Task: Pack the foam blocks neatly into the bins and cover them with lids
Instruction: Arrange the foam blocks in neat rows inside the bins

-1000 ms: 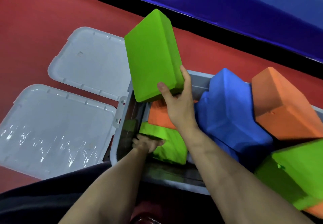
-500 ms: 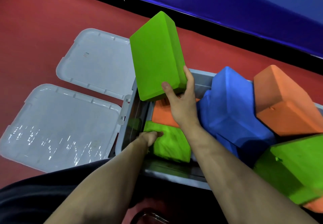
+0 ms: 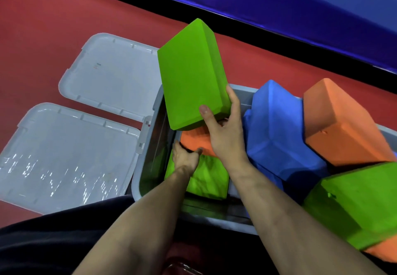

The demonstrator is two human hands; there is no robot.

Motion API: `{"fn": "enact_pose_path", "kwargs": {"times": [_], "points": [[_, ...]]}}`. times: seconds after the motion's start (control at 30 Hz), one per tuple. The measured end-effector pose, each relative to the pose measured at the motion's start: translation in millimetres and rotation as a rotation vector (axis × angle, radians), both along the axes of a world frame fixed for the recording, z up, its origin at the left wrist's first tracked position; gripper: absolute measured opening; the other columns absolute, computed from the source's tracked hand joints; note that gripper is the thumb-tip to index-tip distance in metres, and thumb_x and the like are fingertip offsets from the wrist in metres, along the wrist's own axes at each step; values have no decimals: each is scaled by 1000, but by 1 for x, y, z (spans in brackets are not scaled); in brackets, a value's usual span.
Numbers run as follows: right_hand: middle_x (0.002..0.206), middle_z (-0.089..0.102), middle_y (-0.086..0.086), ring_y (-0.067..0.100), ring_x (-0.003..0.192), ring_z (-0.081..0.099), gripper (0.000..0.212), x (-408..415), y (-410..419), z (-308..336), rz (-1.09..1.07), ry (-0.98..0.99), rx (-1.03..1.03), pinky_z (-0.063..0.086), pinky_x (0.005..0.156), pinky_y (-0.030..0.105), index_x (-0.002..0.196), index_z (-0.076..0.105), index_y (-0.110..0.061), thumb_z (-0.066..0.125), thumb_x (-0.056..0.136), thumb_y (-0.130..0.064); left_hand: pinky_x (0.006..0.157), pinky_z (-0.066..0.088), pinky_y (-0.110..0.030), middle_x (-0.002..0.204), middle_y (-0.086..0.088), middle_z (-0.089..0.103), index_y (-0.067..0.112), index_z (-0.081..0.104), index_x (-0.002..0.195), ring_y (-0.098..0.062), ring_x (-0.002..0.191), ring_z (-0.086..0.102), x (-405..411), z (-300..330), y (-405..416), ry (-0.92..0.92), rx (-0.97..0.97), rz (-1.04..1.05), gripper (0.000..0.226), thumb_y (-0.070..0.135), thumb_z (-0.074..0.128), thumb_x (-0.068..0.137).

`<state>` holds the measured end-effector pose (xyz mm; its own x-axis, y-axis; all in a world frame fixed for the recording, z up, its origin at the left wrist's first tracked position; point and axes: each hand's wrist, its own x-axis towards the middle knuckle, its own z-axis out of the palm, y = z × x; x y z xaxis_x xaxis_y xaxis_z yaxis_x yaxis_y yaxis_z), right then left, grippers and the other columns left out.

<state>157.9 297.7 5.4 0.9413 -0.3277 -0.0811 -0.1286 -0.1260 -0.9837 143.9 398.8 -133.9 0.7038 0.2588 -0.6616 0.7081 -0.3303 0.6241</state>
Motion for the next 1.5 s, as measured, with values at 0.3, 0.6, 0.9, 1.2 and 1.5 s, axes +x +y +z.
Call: {"fn": "enact_pose_path", "kwargs": {"times": [0.3,0.6,0.9,1.2,1.5], "points": [[151,47,-8,9,139,46,81,4,1,-5,-67,-17,27,43,114,43,149,35,-42,73,80,-61,112,40,-48,145,-17,29,20,41,146,-39,132,42,33,-3,12,117,-36,-75,118,77,68,46],[151,47,-6,12,138,47,78,0,4,-2,-118,-65,55,43,113,42,152,35,-34,74,87,-51,91,52,-32,112,3,64,11,50,121,-15,100,62,46,26,13,-103,-54,-118,87,59,85,57],[153,46,1,16,137,49,85,2,-1,14,-193,-106,95,45,111,46,152,32,-38,74,81,-60,97,55,-34,118,1,70,33,63,125,-18,116,63,54,81,-4,-437,81,-260,82,74,75,55],[157,41,3,19,143,43,88,-2,-6,13,-346,-110,50,41,114,50,151,32,-33,68,80,-71,101,42,-53,131,-11,43,16,45,141,-34,123,37,66,101,36,-484,441,-756,80,29,83,72],[158,39,3,16,141,44,79,-5,-11,16,-311,-116,76,43,113,44,151,32,-31,69,85,-54,125,17,-37,164,-15,6,12,4,161,-29,152,15,36,80,35,-314,169,-456,133,23,95,64]]}}
